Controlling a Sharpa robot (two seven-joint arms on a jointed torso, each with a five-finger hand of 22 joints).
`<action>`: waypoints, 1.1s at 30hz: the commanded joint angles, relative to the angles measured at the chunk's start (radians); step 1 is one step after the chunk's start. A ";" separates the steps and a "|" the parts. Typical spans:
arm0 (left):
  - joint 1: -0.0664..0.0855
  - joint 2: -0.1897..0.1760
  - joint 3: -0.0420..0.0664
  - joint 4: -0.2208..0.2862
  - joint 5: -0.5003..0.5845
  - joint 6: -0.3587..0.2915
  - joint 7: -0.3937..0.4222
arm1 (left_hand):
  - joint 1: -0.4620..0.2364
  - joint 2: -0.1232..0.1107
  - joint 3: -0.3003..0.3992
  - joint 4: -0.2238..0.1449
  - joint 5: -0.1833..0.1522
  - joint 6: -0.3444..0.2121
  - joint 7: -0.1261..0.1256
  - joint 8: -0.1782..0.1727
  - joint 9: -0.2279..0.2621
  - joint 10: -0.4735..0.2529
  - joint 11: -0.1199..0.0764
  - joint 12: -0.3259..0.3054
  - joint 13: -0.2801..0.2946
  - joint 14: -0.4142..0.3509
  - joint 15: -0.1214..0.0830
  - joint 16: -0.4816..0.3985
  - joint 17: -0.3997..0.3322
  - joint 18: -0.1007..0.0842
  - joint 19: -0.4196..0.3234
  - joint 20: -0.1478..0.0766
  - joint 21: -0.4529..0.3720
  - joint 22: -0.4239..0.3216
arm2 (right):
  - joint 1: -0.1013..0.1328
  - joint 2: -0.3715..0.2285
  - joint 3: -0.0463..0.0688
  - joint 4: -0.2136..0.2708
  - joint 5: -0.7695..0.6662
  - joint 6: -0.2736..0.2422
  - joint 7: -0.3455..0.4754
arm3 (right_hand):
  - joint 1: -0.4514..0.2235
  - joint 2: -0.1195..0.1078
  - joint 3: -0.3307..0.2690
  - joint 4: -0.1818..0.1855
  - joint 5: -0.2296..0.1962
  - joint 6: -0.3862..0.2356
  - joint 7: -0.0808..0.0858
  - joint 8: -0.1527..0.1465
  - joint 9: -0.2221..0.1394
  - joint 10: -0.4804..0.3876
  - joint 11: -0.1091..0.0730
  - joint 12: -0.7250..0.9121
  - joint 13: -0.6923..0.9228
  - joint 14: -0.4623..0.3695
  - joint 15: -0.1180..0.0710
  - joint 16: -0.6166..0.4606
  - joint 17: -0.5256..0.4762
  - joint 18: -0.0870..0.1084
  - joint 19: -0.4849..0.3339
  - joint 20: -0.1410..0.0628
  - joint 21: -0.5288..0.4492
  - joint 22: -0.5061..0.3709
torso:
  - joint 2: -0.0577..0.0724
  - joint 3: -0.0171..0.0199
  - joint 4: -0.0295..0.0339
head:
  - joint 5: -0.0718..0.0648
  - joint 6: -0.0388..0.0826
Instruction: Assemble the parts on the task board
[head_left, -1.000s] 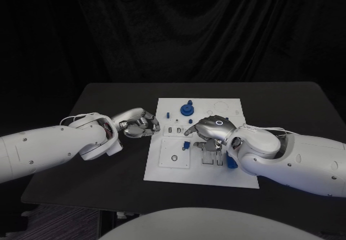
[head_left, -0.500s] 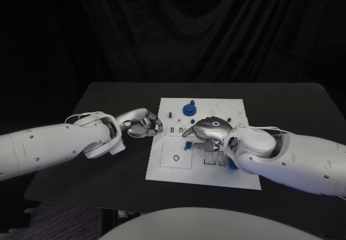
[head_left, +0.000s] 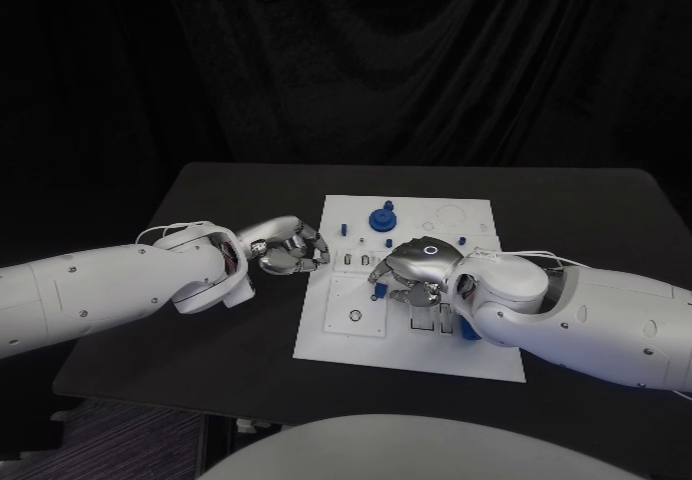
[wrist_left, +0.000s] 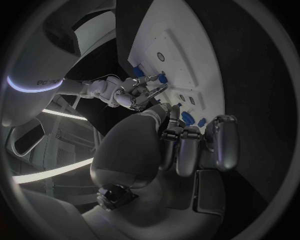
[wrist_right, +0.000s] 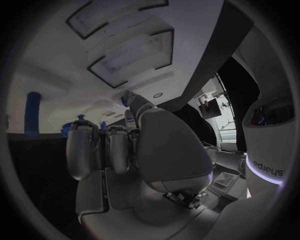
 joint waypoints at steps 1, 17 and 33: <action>-0.002 0.004 0.001 0.000 0.001 0.009 0.007 | 0.010 0.000 0.007 -0.001 0.005 -0.005 0.003 -0.003 -0.001 0.104 0.007 0.002 0.260 0.108 0.006 0.003 0.263 -0.013 -0.003 0.003 -0.006 0.189 | -0.003 0.004 0.001 -0.006 -0.009 0.037 0.016 | -0.003 0.002 0.006 -0.002 -0.005 0.011 0.002 0.005 0.003 0.102 -0.006 0.005 0.263 0.087 -0.010 0.001 0.183 -0.007 0.056 -0.006 -0.001 0.222 | -0.002 -0.0010 0.0021 | 0.000 0.000; -0.003 0.011 0.001 -0.007 0.001 0.011 0.008 | 0.011 0.001 0.007 0.001 0.006 -0.001 0.003 -0.002 -0.002 0.104 0.007 0.002 0.260 0.108 0.007 0.003 0.263 -0.013 -0.003 0.003 -0.005 0.189 | -0.008 0.020 0.001 -0.041 -0.009 -0.012 0.039 | -0.032 0.023 0.026 0.004 -0.046 0.140 0.020 0.064 0.047 0.102 0.008 0.005 0.263 0.086 0.000 0.000 0.180 -0.007 0.053 0.001 -0.003 0.221 | -0.002 0.0026 -0.0031 | 0.014 0.000; -0.007 0.016 0.001 -0.015 0.001 0.017 0.002 | 0.013 0.002 0.009 0.002 0.009 0.000 0.003 -0.003 -0.003 0.104 0.008 0.002 0.260 0.108 0.007 0.003 0.263 -0.011 -0.010 0.004 -0.014 0.186 | -0.010 0.009 0.001 -0.040 0.033 -0.062 0.044 | -0.053 0.053 -0.015 0.009 -0.102 0.209 0.034 0.143 0.141 0.094 0.023 -0.001 0.253 0.080 0.013 -0.019 0.157 -0.002 0.042 0.014 -0.025 0.213 | -0.001 0.0019 -0.0033 | 0.016 0.000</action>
